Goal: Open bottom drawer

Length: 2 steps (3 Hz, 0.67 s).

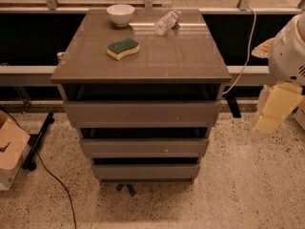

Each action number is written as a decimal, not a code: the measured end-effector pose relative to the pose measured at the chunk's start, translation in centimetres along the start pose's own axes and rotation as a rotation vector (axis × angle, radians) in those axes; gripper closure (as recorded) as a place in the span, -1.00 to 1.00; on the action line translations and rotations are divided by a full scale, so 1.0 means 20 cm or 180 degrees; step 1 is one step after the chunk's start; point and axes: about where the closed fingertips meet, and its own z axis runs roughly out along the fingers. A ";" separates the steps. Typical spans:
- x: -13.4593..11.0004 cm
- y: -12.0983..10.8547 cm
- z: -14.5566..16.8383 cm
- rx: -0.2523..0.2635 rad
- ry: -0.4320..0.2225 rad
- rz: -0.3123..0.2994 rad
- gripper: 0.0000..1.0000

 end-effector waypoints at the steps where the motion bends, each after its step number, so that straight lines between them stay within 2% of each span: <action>1: 0.01 -0.02 0.18 0.0170 -0.0228 0.0115 -1.00; 2: 0.01 -0.02 0.18 0.0171 -0.0238 0.0113 -1.00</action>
Offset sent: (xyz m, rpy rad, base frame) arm 0.0085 0.0010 -0.0309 0.0530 -0.0294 -0.0172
